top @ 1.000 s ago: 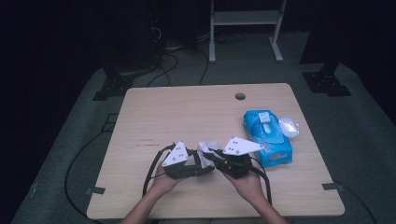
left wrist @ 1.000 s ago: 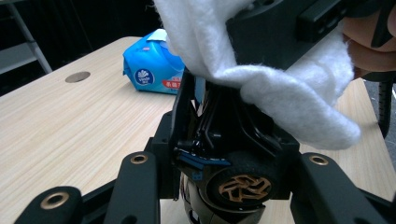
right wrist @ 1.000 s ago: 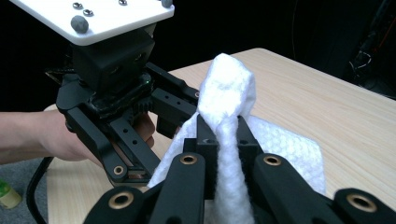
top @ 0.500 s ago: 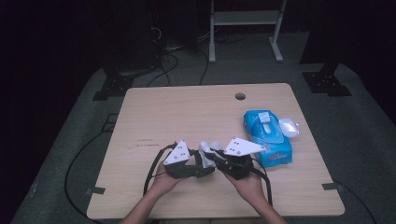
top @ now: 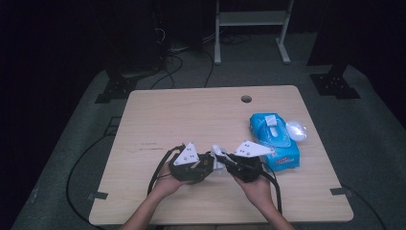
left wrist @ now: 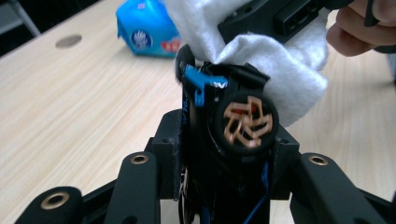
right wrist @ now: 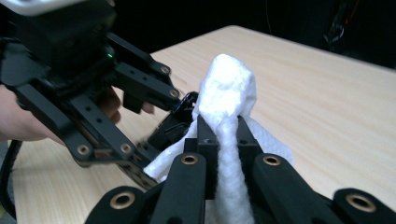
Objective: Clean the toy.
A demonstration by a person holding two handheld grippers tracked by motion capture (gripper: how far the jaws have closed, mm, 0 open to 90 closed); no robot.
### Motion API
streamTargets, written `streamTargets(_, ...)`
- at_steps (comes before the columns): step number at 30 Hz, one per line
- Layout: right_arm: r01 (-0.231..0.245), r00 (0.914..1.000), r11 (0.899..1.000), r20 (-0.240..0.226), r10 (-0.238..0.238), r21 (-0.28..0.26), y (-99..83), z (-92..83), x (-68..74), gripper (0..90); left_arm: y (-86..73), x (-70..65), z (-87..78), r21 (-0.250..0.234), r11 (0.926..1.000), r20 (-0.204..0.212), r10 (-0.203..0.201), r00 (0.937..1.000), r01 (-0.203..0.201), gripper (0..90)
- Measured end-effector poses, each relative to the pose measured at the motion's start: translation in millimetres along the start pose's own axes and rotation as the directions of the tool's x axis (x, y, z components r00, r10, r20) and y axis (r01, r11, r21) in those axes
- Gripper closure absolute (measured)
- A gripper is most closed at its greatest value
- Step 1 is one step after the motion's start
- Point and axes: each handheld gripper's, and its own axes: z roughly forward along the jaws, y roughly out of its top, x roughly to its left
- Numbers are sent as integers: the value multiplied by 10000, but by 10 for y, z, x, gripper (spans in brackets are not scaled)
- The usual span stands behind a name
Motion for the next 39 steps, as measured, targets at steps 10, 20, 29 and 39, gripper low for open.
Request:
streamTargets(10,-1046,9921,9932,-643,1078,518,-227,171,-124,851,-49,13,164,2594,9649,-29,437,9990,-414,582)
streamTargets(20,-821,9915,9921,-927,909,944,-325,378,12,851,-47,33,147,2731,9613,189,314,9993,-354,587)
streamTargets(29,-761,9923,9926,-905,847,945,-323,386,0,852,-271,9,-71,2654,9641,80,21,10000,-42,493)
streamTargets(39,-475,9957,9933,-736,555,1056,-302,390,10,852,-513,84,-220,2782,9596,84,-463,9989,421,581)
